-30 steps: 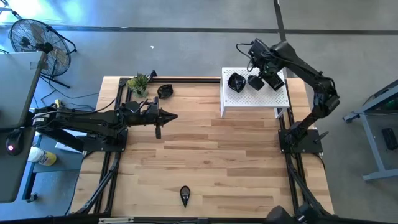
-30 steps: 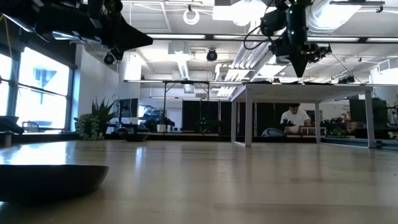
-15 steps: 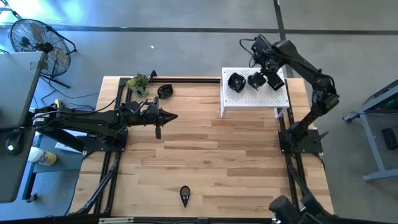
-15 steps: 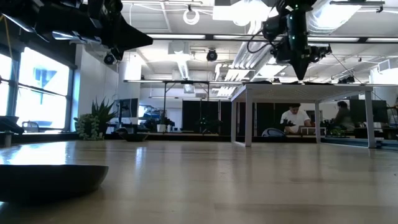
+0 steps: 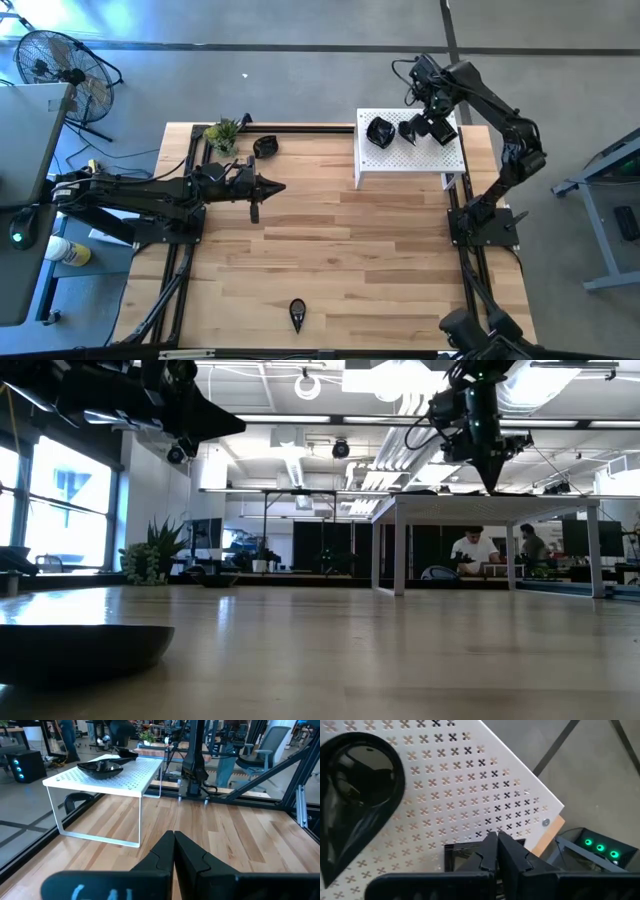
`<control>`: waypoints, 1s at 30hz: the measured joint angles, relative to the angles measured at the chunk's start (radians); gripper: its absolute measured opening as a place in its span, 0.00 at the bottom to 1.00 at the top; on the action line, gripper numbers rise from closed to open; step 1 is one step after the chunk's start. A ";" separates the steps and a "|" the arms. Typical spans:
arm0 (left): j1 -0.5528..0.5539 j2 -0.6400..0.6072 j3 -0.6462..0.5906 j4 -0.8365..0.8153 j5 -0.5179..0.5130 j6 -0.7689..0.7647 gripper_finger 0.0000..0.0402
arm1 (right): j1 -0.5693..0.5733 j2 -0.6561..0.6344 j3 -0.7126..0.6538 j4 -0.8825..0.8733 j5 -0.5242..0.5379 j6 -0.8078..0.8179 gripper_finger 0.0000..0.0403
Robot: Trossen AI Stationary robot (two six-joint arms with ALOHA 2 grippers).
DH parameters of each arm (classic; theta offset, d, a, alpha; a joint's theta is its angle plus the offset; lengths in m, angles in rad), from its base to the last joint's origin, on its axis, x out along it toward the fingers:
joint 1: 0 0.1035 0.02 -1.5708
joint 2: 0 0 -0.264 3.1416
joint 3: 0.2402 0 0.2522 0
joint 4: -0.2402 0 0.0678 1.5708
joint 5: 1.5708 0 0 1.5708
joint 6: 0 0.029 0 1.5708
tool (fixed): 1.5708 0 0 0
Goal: Pick & Place Mini shaped plates
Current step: Stack the black square plate on top of the black square plates on the shelf
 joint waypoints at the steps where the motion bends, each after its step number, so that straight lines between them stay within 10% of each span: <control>1: 0.000 0.000 0.000 0.000 0.000 0.000 0.01 | -0.001 0.000 0.000 0.000 -0.006 0.000 0.00; 30: 0.000 0.000 0.000 -0.011 0.000 0.000 0.01 | -0.005 -0.051 -0.039 -0.023 0.038 -0.017 0.00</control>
